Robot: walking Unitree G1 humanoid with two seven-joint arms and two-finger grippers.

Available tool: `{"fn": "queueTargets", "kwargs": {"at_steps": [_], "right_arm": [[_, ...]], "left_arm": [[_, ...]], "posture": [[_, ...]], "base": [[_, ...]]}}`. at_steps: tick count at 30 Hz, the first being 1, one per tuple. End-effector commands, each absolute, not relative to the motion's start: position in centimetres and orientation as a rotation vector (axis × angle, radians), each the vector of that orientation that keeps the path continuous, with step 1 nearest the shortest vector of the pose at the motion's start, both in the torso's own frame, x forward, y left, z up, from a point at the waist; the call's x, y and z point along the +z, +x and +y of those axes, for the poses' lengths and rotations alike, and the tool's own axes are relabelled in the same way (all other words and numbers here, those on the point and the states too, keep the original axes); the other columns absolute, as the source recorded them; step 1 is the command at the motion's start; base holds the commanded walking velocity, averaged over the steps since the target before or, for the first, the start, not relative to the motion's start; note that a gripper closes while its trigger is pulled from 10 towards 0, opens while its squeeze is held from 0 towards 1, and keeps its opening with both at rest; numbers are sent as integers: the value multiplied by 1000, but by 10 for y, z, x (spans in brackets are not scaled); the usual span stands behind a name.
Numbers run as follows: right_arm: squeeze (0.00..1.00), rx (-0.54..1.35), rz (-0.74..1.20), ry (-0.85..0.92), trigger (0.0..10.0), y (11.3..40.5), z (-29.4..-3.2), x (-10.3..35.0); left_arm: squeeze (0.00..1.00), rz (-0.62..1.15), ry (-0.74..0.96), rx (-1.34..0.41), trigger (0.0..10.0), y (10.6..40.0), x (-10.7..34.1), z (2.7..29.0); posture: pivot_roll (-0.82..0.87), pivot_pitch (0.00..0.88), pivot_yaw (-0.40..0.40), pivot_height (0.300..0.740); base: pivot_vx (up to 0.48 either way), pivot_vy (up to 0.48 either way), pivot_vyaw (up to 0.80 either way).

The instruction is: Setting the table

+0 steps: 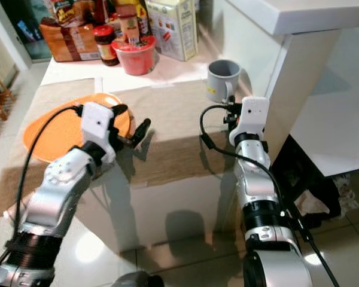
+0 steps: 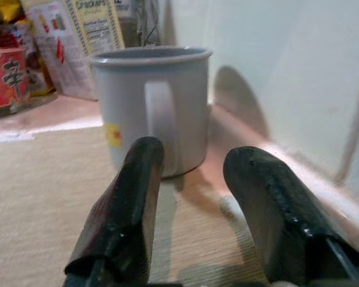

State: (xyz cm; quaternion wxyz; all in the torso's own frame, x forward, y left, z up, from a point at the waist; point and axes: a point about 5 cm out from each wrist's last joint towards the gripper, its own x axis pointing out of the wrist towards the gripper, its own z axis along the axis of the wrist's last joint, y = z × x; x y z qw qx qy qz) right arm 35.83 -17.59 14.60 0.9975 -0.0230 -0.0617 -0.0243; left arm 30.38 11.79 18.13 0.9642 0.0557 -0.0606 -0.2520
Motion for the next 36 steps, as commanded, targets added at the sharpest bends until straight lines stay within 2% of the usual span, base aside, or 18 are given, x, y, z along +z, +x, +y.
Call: {"fn": "queueTargets", "kwargs": {"at_steps": [1, 10, 15, 16, 18, 19, 31, 36], "right_arm": [[1000, -48, -130, -55, 10000, 362, -179, 150], [1000, -43, -107, -65, 10000, 372, -186, 152], [1000, -22, -82, -75, 10000, 376, -187, 151], [816, -15, -76, -78, 10000, 377, -186, 151], [816, -10, -71, -79, 10000, 378, -185, 151], [0, -8, -72, -76, 10000, 379, -185, 152], [0, 28, -97, -65, 10000, 385, -173, 161], [0, 13, -112, -58, 10000, 380, -167, 159]], "left_arm": [[0, -110, 115, -543, 10000, 298, 183, 119], [0, -97, 97, -634, 10000, 275, 191, 117], [0, -88, 85, -629, 10000, 271, 195, 117], [0, -84, 82, -623, 10000, 270, 195, 118], [0, -80, 79, -618, 10000, 269, 196, 118], [0, -75, 76, -614, 10000, 269, 195, 118], [0, -48, 68, -594, 10000, 268, 193, 115], [0, -61, 106, -563, 10000, 281, 193, 118]], "posture": [[215, 0, 72, 740], [247, 0, 58, 740], [262, 0, 48, 740], [262, 0, 47, 740], [262, 0, 47, 740], [264, 0, 46, 740], [265, 0, 42, 740], [248, 0, 37, 740]], "base": [[0, 0, 0], [0, 0, 0], [0, 0, 0], [0, 0, 0], [0, 0, 0], [0, 0, 0], [0, 0, 0], [0, 0, 0]]}}
